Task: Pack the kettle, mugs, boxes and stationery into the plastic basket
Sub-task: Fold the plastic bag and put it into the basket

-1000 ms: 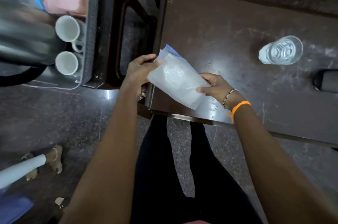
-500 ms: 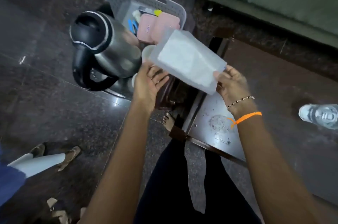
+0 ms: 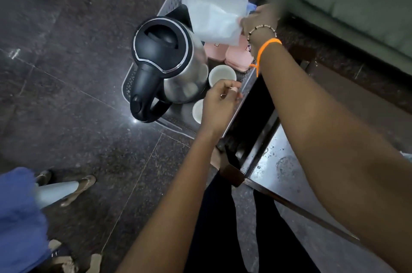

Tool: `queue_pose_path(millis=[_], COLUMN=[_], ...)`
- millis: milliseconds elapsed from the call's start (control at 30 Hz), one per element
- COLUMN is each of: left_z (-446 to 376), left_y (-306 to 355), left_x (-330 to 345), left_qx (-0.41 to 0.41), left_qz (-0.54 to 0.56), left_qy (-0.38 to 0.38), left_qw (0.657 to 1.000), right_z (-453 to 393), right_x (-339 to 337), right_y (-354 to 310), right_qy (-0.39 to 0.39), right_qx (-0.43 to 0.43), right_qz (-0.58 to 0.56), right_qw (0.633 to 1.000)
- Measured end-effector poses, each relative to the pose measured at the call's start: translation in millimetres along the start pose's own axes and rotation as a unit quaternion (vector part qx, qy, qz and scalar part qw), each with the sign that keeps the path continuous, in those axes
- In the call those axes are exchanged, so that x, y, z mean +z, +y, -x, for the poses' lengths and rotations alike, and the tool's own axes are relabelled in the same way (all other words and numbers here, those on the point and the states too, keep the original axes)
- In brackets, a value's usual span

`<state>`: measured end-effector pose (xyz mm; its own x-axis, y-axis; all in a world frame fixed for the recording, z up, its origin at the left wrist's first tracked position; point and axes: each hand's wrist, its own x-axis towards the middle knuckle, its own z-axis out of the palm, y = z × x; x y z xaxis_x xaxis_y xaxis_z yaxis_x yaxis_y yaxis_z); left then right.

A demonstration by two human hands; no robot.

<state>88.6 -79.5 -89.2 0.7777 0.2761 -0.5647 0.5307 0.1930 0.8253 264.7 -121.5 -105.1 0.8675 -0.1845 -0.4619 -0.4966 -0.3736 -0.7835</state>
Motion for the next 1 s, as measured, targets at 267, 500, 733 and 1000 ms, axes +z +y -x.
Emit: queue_pose_path(millis=[267, 500, 733, 1000], left_z=[-14, -11, 27, 103], left_y=[-4, -6, -17, -73], left_x=[-10, -3, 40, 138], left_qx=[-0.003, 0.001, 0.017, -0.013], left_qz=[-0.029, -0.029, -0.056, -0.158], left_qy=[0.007, 0.019, -0.013, -0.101], left_qw=[1.000, 0.999, 0.998, 0.982], right_z=[4, 18, 94, 160], right_x=[9, -24, -108, -229], right_y=[-2, 13, 74, 196], right_qy=[-0.006, -0.020, -0.026, 0.034], right_qx=[-0.084, -0.129, -0.102, 0.022], right_qz=[0.226, 0.261, 0.151, 0.035], right_qw=[0.971, 0.956, 0.983, 0.999])
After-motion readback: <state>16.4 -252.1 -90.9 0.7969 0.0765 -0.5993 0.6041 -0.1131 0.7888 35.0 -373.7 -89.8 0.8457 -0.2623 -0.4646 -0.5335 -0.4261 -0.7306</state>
